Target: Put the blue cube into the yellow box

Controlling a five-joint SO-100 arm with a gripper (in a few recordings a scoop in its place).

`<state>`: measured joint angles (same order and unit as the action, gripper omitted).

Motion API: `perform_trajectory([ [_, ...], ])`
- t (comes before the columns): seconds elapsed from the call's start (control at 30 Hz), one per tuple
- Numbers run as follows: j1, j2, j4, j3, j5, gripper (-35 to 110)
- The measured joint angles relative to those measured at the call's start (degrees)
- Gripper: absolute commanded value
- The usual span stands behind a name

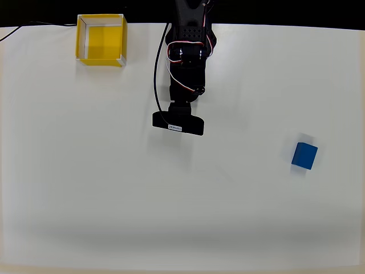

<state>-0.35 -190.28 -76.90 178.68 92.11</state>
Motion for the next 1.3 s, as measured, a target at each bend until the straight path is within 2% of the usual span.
perform_trajectory([
  [0.2,-2.99,0.0,0.0,0.0,-4.66,0],
  [0.63,-2.46,0.0,0.0,-0.09,-3.25,0],
  [0.73,-1.14,0.53,1.23,-1.23,-3.34,4],
  [1.0,-0.7,23.91,7.56,-21.71,-9.84,27],
  [1.3,-5.36,50.62,9.49,-48.16,-23.55,31],
])
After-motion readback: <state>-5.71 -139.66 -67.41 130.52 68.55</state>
